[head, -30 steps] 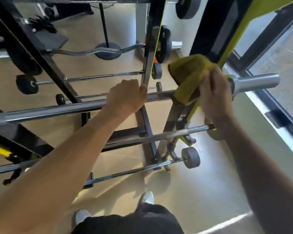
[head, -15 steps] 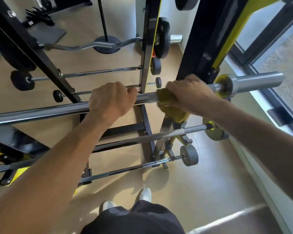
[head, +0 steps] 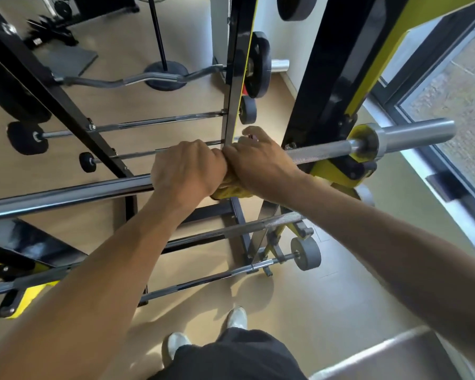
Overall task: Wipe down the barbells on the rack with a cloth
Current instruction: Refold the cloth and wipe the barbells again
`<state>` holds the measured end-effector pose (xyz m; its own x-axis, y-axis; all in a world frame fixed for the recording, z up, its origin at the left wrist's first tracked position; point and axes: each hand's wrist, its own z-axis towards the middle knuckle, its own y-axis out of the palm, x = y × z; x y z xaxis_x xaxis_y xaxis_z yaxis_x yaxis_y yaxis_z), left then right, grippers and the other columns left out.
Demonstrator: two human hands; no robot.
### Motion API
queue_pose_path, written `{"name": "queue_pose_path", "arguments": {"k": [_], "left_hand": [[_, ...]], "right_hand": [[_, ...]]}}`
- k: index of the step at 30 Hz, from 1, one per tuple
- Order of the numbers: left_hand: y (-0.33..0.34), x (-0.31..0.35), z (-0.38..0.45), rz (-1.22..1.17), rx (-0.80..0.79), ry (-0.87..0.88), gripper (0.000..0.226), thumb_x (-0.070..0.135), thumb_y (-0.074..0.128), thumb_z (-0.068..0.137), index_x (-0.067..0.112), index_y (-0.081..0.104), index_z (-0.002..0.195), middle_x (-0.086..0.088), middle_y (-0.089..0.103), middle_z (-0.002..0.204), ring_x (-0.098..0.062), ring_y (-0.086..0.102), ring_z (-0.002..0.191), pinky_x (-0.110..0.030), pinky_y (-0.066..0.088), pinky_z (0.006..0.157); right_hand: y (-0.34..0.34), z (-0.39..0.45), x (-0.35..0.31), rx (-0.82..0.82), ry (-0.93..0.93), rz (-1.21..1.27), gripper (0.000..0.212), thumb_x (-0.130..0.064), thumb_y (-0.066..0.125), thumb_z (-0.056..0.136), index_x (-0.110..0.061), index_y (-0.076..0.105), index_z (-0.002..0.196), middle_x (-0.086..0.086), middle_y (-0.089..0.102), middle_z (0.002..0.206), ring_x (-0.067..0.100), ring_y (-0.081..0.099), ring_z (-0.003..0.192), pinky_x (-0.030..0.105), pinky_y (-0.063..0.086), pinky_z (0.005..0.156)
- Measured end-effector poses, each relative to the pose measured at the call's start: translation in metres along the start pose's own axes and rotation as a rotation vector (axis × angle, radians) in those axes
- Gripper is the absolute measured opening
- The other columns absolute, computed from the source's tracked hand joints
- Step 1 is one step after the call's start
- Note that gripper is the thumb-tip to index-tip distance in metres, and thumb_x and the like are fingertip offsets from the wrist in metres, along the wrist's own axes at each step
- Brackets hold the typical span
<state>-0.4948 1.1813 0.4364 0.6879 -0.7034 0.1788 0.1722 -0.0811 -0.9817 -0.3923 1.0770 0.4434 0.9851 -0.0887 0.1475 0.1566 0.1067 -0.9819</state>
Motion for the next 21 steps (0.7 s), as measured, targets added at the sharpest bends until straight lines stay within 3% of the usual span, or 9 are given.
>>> {"name": "queue_pose_path", "arguments": {"k": [2, 6, 9, 13, 17, 21], "left_hand": [[0.0, -0.003, -0.001, -0.001, 0.01, 0.028, 0.054, 0.045, 0.028, 0.1, 0.01, 0.055, 0.069, -0.004, 0.051, 0.058, -0.02, 0.047, 0.05, -0.027, 0.032, 0.049], [-0.002, -0.003, -0.003, 0.019, 0.051, 0.048, 0.057, 0.046, 0.027, 0.099, 0.011, 0.053, 0.062, -0.005, 0.054, 0.054, -0.019, 0.049, 0.046, -0.025, 0.028, 0.044], [-0.001, -0.002, -0.003, 0.024, 0.055, 0.049, 0.056, 0.045, 0.028, 0.1, 0.012, 0.052, 0.062, -0.005, 0.055, 0.055, -0.021, 0.051, 0.048, -0.026, 0.031, 0.045], [0.003, 0.003, -0.002, 0.053, 0.056, 0.017, 0.053, 0.044, 0.026, 0.1, 0.012, 0.052, 0.067, -0.007, 0.055, 0.058, -0.021, 0.047, 0.049, -0.026, 0.027, 0.045], [0.006, 0.006, 0.0, 0.052, 0.035, -0.022, 0.054, 0.047, 0.025, 0.1, 0.011, 0.054, 0.071, -0.007, 0.054, 0.061, -0.021, 0.048, 0.052, -0.027, 0.028, 0.047], [0.004, 0.001, -0.001, 0.017, 0.038, -0.002, 0.053, 0.045, 0.025, 0.101, 0.012, 0.055, 0.073, -0.005, 0.053, 0.061, -0.019, 0.046, 0.052, -0.027, 0.027, 0.048]], "right_hand": [[-0.005, -0.015, 0.015, 0.034, 0.004, -0.08, 0.022, -0.036, 0.069, 0.086, -0.02, 0.061, 0.1, -0.002, 0.069, 0.093, 0.022, 0.059, 0.098, 0.043, 0.035, 0.098], [-0.018, -0.066, 0.077, -0.109, 0.178, -0.309, 0.025, -0.035, 0.071, 0.082, -0.03, 0.055, 0.1, -0.009, 0.062, 0.093, 0.018, 0.051, 0.093, 0.038, 0.036, 0.087], [-0.018, -0.079, 0.093, -0.189, 0.289, -0.339, 0.029, -0.031, 0.073, 0.084, -0.026, 0.054, 0.106, -0.006, 0.062, 0.097, 0.018, 0.049, 0.092, 0.036, 0.041, 0.088], [-0.019, -0.068, 0.08, -0.186, 0.259, -0.31, 0.022, -0.033, 0.065, 0.091, -0.019, 0.054, 0.105, -0.001, 0.06, 0.095, 0.017, 0.044, 0.09, 0.033, 0.042, 0.086], [-0.014, -0.038, 0.035, -0.103, 0.303, -0.134, 0.031, -0.034, 0.064, 0.092, -0.015, 0.055, 0.115, 0.005, 0.06, 0.111, 0.021, 0.051, 0.102, 0.033, 0.042, 0.09], [0.006, -0.008, -0.013, 0.026, 0.163, -0.001, 0.035, -0.03, 0.071, 0.084, -0.015, 0.059, 0.114, 0.004, 0.066, 0.107, 0.023, 0.055, 0.102, 0.036, 0.04, 0.094]]}}
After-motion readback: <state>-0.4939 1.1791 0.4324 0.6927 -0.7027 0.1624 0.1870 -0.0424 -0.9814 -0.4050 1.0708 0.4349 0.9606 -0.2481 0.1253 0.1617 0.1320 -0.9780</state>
